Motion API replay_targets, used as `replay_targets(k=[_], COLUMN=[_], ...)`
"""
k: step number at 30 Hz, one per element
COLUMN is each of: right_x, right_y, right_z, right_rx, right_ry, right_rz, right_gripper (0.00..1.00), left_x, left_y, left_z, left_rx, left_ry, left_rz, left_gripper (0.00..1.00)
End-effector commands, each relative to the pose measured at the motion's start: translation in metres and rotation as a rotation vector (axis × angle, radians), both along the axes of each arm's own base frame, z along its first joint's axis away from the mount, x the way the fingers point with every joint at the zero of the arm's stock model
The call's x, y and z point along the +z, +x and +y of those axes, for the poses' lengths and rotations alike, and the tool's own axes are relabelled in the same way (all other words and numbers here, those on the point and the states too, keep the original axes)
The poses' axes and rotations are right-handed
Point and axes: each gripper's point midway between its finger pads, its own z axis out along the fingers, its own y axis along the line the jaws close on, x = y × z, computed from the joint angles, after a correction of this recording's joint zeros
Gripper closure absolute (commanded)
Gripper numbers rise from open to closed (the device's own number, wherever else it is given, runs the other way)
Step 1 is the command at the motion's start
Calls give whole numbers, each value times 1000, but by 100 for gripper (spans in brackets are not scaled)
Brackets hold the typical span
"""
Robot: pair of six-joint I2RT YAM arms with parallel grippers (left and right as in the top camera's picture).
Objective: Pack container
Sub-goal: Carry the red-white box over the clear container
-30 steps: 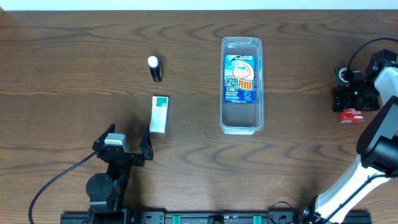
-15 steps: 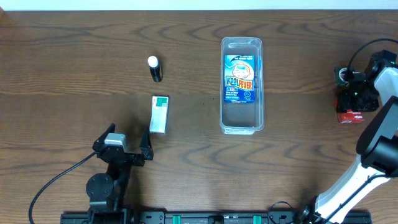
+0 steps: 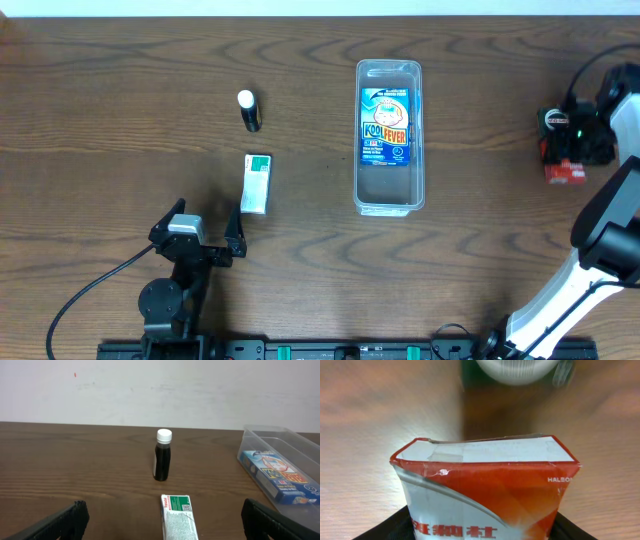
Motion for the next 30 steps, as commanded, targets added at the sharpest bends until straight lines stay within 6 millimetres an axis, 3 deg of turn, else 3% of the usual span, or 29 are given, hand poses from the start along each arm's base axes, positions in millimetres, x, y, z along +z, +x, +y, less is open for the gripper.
replay_targets(k=[1, 5, 11, 23, 30], right_x=[51, 83, 117, 129, 135], right_y=[36, 56, 73, 86, 93], right_z=[26, 61, 134, 270, 320], right_rx=[0, 59, 162, 140, 117], right_ry=[41, 98, 194, 294, 297], right_rz=[-144, -205, -251, -276, -336], right_gripper=[37, 37, 37, 37, 37], left_x=[-15, -15, -15, -15, -15], left_y=[-1, -1, -1, -1, -1], left_z=[0, 0, 0, 0, 0], left_rx=[-6, -6, -6, -6, -6], left_ry=[7, 7, 7, 8, 8], left_rz=[43, 43, 43, 43, 43], left_gripper=[2, 2, 2, 2, 2])
